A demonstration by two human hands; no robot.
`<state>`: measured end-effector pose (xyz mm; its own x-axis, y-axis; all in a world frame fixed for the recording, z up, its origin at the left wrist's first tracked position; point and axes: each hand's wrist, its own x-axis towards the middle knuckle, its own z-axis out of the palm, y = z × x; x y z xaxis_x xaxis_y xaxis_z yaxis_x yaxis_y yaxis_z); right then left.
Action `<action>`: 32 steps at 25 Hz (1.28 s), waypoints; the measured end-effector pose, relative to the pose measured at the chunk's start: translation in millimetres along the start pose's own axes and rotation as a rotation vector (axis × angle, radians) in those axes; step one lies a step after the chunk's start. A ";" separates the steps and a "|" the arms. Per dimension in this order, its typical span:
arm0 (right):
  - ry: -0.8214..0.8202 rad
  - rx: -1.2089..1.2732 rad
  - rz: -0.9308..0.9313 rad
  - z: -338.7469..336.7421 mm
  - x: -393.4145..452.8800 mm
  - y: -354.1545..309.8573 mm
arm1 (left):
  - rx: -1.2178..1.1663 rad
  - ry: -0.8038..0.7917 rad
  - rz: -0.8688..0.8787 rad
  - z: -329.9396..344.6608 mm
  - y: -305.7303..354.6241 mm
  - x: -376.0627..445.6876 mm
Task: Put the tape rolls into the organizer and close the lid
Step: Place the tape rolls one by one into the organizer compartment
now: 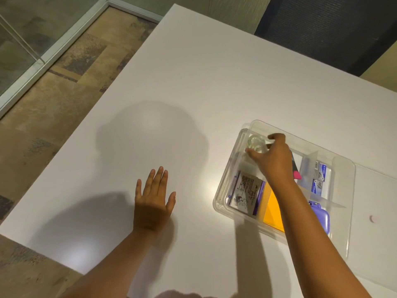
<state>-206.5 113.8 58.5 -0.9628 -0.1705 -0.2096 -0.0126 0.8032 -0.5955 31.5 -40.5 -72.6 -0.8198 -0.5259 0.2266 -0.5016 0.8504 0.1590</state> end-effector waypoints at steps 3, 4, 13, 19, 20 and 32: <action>-0.010 -0.045 0.086 4.9 7.1 13.9 | -0.002 0.004 -0.004 -1.0 1.2 0.4; -0.023 -0.064 0.109 8.5 7.5 15.9 | -0.001 0.005 -0.001 -1.0 0.8 0.8; -0.099 -0.092 0.279 22.4 20.7 11.2 | -0.012 -0.028 -0.009 -2.8 0.7 1.0; -0.105 -0.129 0.274 28.2 22.4 11.2 | -0.031 -0.094 -0.023 -5.0 0.7 2.9; -0.103 -0.124 0.277 26.9 21.8 11.9 | -0.033 -0.103 -0.023 -5.9 1.0 3.3; 0.145 -0.033 -0.052 -60.8 -38.5 104.9 | -0.041 -0.362 -0.074 -19.5 3.8 9.0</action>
<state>-187.2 239.3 51.3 -0.9894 -0.1303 -0.0635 -0.0703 0.8144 -0.5760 27.6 -42.3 -51.1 -0.8298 -0.5400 -0.1408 -0.5581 0.8048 0.2019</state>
